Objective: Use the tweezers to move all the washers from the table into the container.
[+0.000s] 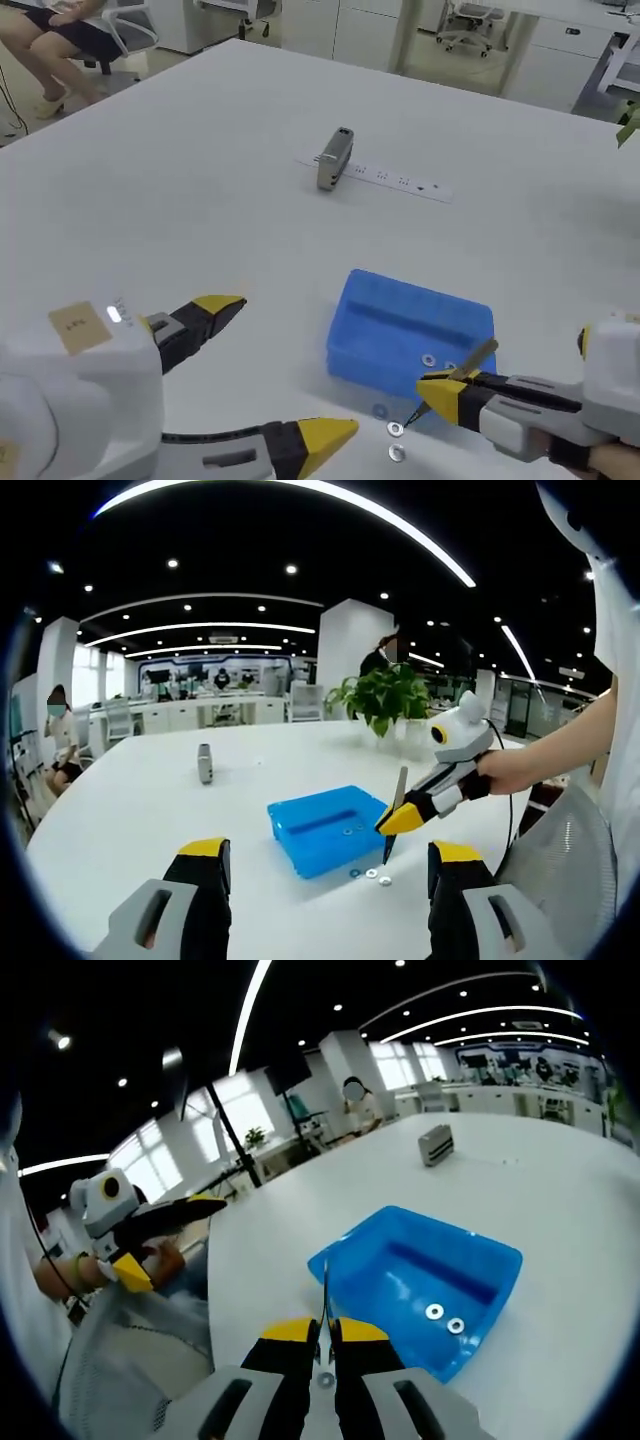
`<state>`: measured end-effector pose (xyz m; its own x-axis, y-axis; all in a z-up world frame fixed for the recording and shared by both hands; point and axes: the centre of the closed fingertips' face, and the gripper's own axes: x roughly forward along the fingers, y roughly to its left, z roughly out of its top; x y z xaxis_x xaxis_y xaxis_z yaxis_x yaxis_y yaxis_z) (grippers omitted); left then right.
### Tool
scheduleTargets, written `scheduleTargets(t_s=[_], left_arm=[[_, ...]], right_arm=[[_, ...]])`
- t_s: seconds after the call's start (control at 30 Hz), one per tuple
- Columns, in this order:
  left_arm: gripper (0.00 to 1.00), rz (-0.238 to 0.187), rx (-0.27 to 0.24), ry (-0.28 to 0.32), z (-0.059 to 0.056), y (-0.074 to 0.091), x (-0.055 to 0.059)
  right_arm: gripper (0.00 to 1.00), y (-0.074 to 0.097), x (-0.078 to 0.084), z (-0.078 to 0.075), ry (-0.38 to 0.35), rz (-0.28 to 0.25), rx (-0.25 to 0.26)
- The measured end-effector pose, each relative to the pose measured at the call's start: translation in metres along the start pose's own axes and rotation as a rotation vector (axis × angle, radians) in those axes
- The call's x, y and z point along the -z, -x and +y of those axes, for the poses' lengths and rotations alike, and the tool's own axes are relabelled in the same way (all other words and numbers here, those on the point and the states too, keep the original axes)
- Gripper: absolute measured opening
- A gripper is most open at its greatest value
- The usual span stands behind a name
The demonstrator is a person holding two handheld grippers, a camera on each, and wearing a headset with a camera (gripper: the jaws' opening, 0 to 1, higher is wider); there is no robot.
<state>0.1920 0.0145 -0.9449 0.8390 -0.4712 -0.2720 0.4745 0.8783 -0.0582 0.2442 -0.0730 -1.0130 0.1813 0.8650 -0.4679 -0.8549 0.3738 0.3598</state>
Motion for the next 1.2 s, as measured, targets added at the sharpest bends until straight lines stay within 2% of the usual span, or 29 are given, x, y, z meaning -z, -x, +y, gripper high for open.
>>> scheduleTargets(t_s=[0.3,0.7,1.2], left_arm=[[0.82,-0.002,-0.008,-0.005,0.001,0.000,-0.001],[0.82,0.000,-0.009,-0.010,0.001,0.000,-0.001],[0.82,0.000,-0.008,-0.004,0.000,-0.001,-0.002]], right_arm=[[0.04,-0.008,0.016,0.004,0.010,0.051,-0.019],[0.04,-0.013,0.024,0.005,0.037,0.096,-0.026],[0.05,-0.016,0.030,0.022,0.210,0.120,-0.037]])
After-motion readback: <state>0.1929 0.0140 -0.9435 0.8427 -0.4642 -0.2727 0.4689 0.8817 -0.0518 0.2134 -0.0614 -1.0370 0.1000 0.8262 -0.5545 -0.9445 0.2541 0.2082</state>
